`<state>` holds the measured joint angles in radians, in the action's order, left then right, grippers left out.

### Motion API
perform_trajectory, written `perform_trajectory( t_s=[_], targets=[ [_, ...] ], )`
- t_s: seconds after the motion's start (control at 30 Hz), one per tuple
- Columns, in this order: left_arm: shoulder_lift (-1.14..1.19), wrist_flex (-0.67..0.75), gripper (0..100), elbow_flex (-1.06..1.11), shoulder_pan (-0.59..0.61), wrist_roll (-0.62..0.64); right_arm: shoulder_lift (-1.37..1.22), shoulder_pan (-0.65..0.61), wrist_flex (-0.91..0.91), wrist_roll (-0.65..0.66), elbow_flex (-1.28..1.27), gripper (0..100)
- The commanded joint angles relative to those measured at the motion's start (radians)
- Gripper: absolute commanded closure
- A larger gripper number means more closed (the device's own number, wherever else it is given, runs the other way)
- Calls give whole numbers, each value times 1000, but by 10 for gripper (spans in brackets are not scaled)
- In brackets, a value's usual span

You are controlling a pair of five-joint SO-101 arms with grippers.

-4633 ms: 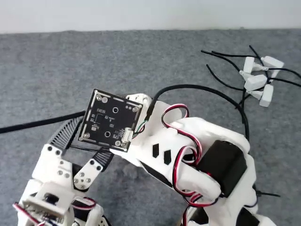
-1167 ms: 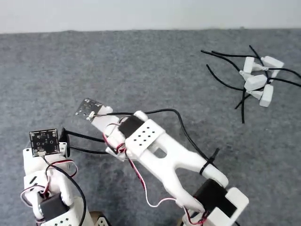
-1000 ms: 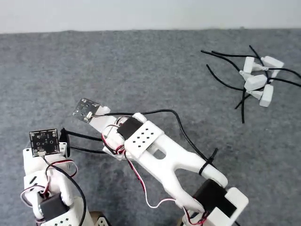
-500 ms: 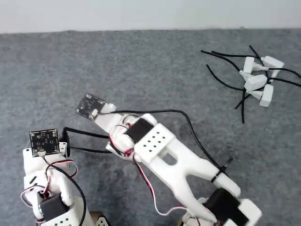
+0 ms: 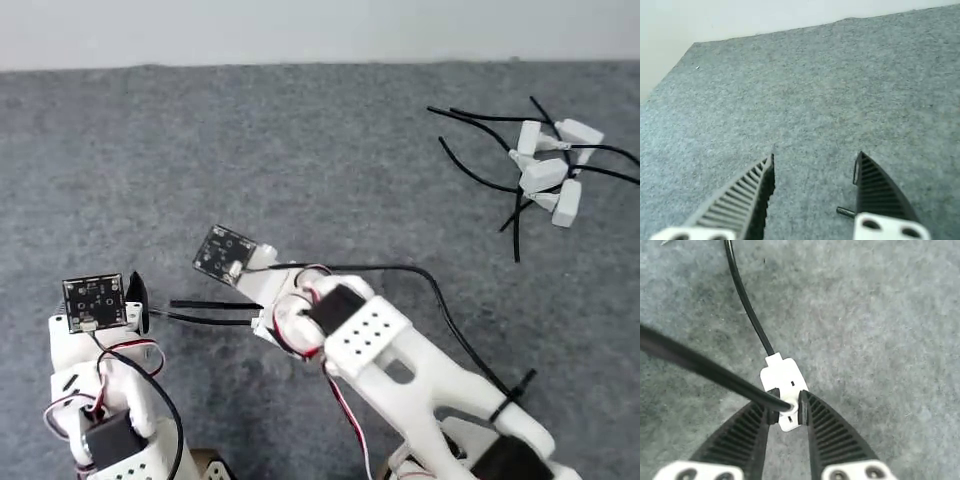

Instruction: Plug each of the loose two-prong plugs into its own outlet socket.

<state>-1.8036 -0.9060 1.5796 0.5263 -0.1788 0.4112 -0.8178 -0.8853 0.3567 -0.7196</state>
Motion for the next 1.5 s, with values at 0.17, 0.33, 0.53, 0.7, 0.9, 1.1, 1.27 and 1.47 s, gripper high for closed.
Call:
perform_trajectory(
  t_s=[0.17, 0.33, 0.53, 0.7, 0.9, 1.1, 1.27, 1.47],
  targets=[
    [-12, 35, 761, -4, 0, 12, 162, 7, 131, 26, -123, 991],
    [-12, 35, 761, -4, 0, 12, 163, 4, 151, 18, -123, 991],
    [-12, 35, 761, -4, 0, 12, 162, -24, 157, 5, -133, 991],
    [-12, 41, 761, -2, 0, 12, 162, -41, 197, -12, -181, 991],
    [-12, 41, 761, -2, 0, 12, 162, -39, 217, -8, -206, 991],
    [-12, 41, 761, -2, 0, 12, 162, -38, 217, -3, -212, 991],
    [-12, 41, 761, -2, 0, 12, 162, -25, 252, 23, -209, 991],
    [-12, 41, 761, -2, 0, 12, 162, 1, 255, 31, -222, 991]
  ],
)
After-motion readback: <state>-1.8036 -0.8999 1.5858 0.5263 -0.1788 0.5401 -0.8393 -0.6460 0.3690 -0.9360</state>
